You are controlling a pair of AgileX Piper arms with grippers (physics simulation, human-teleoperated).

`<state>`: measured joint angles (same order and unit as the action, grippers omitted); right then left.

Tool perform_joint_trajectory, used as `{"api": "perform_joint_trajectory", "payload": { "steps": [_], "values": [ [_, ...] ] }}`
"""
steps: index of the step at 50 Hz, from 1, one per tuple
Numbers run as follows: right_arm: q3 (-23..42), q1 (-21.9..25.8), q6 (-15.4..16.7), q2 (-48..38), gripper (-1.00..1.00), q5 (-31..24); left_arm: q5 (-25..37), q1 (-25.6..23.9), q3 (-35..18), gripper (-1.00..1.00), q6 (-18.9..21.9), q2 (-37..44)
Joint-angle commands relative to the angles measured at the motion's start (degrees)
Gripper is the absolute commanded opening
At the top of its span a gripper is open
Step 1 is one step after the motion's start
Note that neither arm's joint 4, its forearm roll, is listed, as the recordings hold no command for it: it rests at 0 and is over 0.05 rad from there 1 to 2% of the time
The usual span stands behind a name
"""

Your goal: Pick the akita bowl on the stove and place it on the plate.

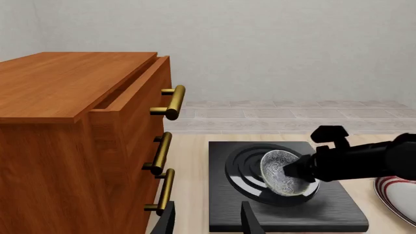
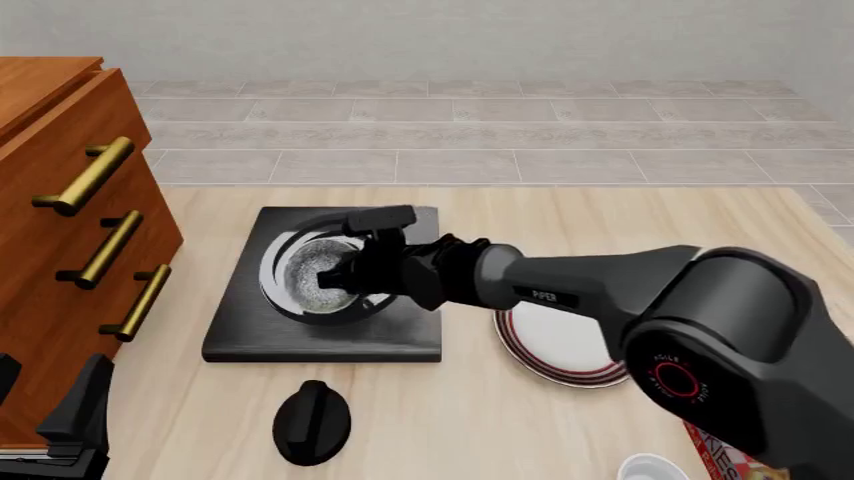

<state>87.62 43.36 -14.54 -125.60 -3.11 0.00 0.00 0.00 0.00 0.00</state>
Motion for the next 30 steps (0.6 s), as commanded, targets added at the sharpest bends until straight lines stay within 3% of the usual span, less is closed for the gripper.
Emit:
{"api": "perform_joint_trajectory", "payload": {
  "steps": [1, 7, 30],
  "values": [
    [-2.6, 0.1, 1.1, 1.4, -1.00, 0.1, 0.0, 0.0, 0.0, 1.00, 0.0, 0.0],
    [-5.2, -0.5, 1.7, 4.7, -1.00, 1.9, 0.0, 0.0, 0.0, 1.00, 0.0, 0.0],
    [-20.3, -4.8, -1.9, 17.9, -1.00, 11.8, 0.0, 0.0, 0.0, 1.00, 0.0, 0.0]
  ]
}}
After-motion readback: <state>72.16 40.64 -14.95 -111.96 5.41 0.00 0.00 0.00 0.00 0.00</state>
